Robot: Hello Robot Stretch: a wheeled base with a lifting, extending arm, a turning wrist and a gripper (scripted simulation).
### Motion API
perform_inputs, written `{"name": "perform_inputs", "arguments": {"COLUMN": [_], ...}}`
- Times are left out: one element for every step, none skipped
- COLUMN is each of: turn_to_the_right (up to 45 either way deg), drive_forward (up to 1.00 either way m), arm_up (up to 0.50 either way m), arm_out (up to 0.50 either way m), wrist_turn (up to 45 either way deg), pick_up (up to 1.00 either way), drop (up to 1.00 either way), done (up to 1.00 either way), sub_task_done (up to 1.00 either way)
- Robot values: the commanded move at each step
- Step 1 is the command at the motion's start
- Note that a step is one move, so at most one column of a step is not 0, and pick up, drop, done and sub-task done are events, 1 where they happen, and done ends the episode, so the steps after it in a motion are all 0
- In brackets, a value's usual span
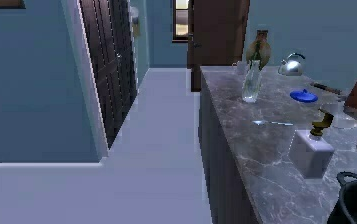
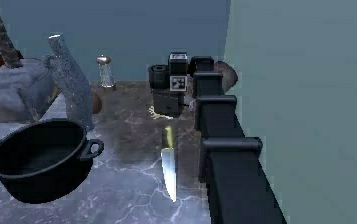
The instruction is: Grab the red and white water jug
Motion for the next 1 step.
{"name": "perform_inputs", "arguments": {"turn_to_the_right": [0.0], "drive_forward": [0.0], "arm_up": [0.0], "arm_out": [0.0], "wrist_turn": [0.0], "pick_up": [0.0], "drop": [0.0], "done": [1.0], "sub_task_done": [0.0]}}
